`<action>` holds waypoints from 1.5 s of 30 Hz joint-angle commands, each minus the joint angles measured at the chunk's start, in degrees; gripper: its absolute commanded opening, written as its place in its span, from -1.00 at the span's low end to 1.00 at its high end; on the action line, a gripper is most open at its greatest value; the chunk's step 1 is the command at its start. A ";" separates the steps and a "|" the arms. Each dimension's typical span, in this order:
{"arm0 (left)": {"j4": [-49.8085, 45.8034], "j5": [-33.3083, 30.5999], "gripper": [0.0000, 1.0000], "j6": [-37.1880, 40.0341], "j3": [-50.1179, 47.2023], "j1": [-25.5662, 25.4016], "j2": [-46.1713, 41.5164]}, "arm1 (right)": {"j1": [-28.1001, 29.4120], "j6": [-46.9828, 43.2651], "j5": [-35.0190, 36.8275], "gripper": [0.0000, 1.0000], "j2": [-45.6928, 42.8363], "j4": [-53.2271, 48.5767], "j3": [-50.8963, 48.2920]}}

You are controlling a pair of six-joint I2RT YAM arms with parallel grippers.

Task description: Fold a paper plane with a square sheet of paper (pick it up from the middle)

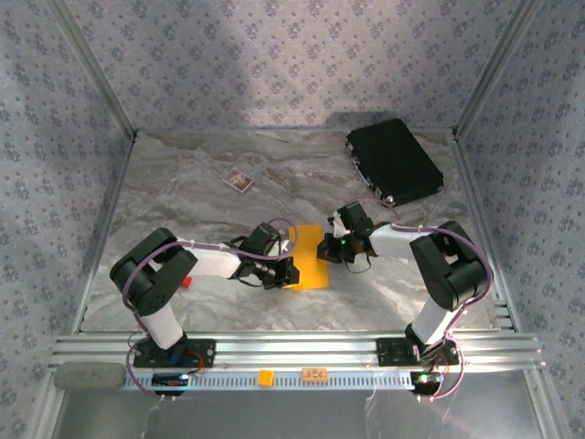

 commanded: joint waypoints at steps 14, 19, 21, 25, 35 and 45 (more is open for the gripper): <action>-12.12 -4.36 -1.00 7.10 -0.57 -1.65 -11.71 | -0.04 -2.99 3.79 -1.00 1.12 -7.33 -0.62; -12.05 -7.54 -1.00 6.00 0.83 2.25 -16.16 | 1.45 -6.22 0.21 -0.98 -2.63 -7.52 3.27; -10.35 -7.31 -1.00 4.77 1.10 5.27 -16.17 | 1.90 -6.37 0.87 -0.89 -4.87 -8.50 4.48; -8.33 -6.08 -1.00 3.51 4.25 10.52 -13.81 | 1.73 -3.79 7.01 -0.69 -10.72 -12.06 3.61; -8.71 0.09 -1.00 5.43 19.17 13.69 2.49 | 0.28 7.25 7.24 -0.44 -22.59 -12.15 -6.89; -7.98 3.24 -1.00 6.11 26.40 14.08 14.77 | 2.72 12.59 5.06 -0.46 -22.26 -8.83 -11.09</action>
